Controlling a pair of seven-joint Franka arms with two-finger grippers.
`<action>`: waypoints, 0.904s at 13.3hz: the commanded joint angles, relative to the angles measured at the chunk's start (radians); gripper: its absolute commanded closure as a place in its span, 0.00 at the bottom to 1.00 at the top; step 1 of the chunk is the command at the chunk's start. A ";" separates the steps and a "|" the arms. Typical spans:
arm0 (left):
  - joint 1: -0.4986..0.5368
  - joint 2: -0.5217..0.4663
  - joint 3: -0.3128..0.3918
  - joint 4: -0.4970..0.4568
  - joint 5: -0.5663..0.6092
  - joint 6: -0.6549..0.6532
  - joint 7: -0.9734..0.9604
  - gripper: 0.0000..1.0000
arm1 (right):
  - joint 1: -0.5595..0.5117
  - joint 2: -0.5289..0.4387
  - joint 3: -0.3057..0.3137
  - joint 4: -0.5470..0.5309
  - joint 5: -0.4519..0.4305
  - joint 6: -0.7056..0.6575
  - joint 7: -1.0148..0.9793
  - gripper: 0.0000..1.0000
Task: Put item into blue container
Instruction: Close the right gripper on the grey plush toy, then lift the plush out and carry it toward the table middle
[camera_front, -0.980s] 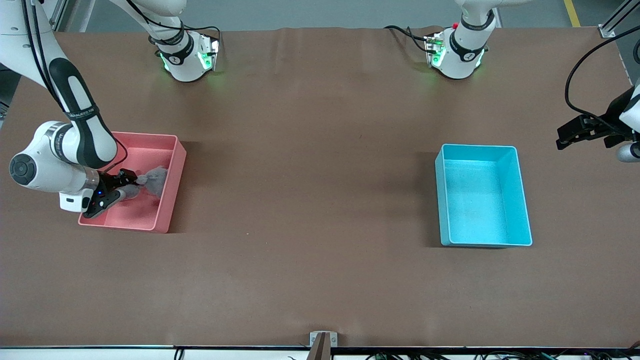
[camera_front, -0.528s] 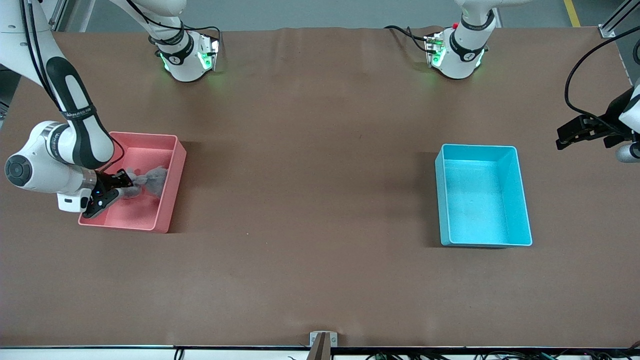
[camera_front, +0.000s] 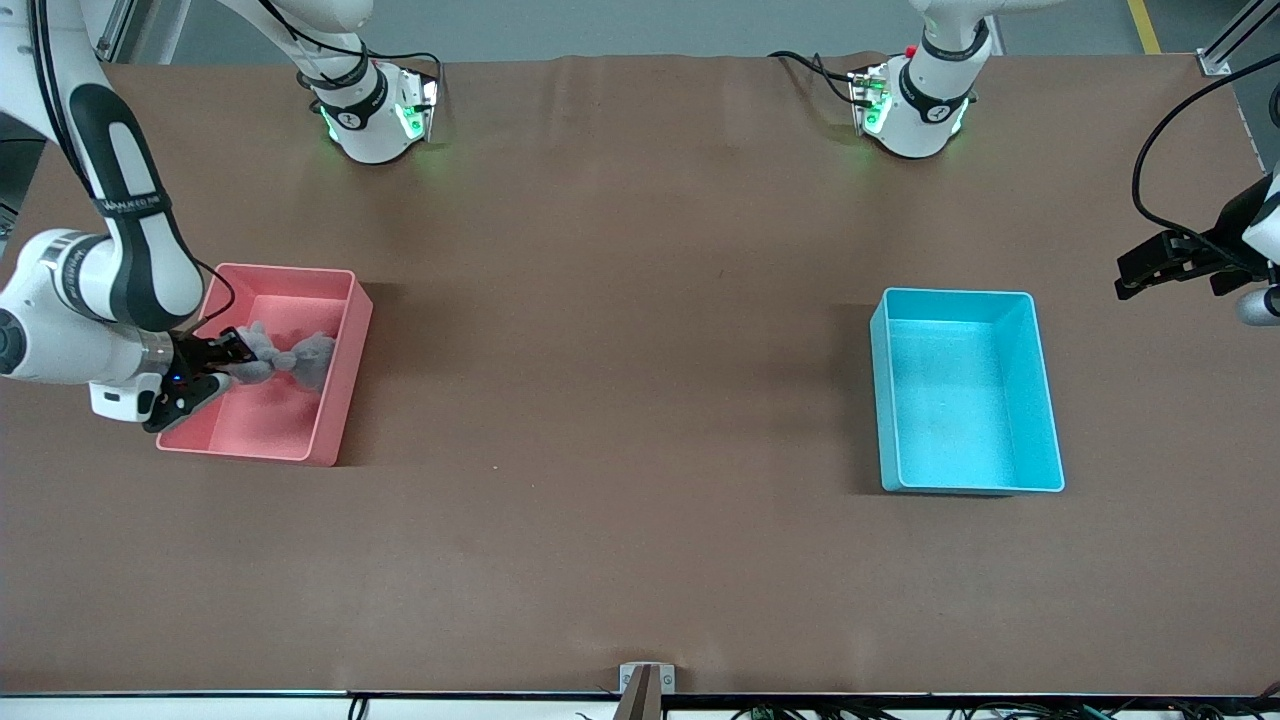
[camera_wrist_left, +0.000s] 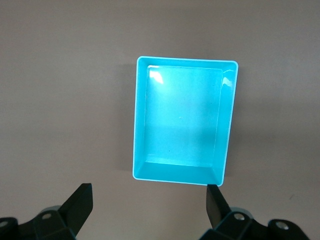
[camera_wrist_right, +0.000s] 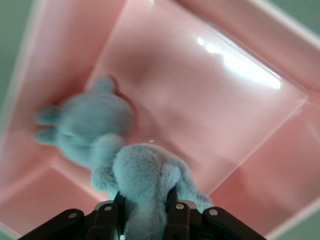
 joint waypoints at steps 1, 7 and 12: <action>0.012 -0.008 -0.004 -0.013 -0.009 0.015 0.018 0.00 | 0.047 -0.087 0.004 0.006 0.011 -0.070 0.114 1.00; 0.008 0.016 -0.002 -0.046 -0.008 0.076 0.018 0.00 | 0.377 -0.224 0.004 0.046 0.035 -0.217 0.637 1.00; 0.016 0.139 -0.002 -0.052 0.001 0.144 0.015 0.00 | 0.769 -0.111 0.001 0.152 0.149 -0.072 1.256 1.00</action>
